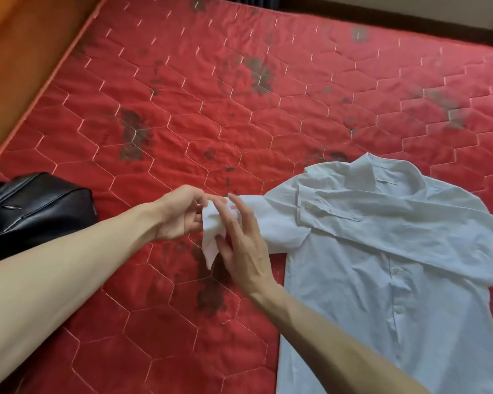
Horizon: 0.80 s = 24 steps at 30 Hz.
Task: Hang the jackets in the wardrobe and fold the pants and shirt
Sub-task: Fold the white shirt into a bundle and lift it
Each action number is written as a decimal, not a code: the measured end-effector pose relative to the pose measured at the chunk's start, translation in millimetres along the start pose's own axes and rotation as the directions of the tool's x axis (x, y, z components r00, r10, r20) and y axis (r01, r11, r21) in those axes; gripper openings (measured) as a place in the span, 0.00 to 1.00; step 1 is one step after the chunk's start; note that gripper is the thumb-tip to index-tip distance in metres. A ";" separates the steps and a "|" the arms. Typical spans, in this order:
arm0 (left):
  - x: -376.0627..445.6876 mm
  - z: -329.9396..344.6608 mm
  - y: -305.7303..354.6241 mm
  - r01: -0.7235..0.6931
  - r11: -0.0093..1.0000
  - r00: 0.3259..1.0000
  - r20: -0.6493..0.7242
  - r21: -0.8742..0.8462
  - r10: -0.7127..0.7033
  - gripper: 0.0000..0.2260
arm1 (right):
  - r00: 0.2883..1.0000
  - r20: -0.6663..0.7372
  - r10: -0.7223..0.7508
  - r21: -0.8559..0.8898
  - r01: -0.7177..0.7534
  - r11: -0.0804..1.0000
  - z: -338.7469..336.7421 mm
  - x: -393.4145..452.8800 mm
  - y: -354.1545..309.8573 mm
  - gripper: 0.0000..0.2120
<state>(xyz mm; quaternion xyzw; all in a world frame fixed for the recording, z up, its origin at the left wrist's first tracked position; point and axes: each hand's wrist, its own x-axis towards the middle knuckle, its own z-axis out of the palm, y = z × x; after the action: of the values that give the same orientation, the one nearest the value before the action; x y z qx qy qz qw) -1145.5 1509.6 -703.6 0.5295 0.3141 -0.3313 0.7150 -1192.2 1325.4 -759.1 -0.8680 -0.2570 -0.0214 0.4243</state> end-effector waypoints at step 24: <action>77.9 204.3 23.9 -0.160 0.213 0.854 0.027 0.964 0.519 0.26 | 0.797 -0.001 0.604 0.289 -0.578 0.763 -135.6 -23.8 95.5 0.46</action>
<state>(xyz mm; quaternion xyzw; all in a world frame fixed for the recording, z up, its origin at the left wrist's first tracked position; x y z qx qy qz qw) -1060.7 1306.7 -703.4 0.9443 0.0373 -0.1972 0.2609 -1144.0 1165.3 -747.9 -0.8351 0.0495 0.1084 0.5370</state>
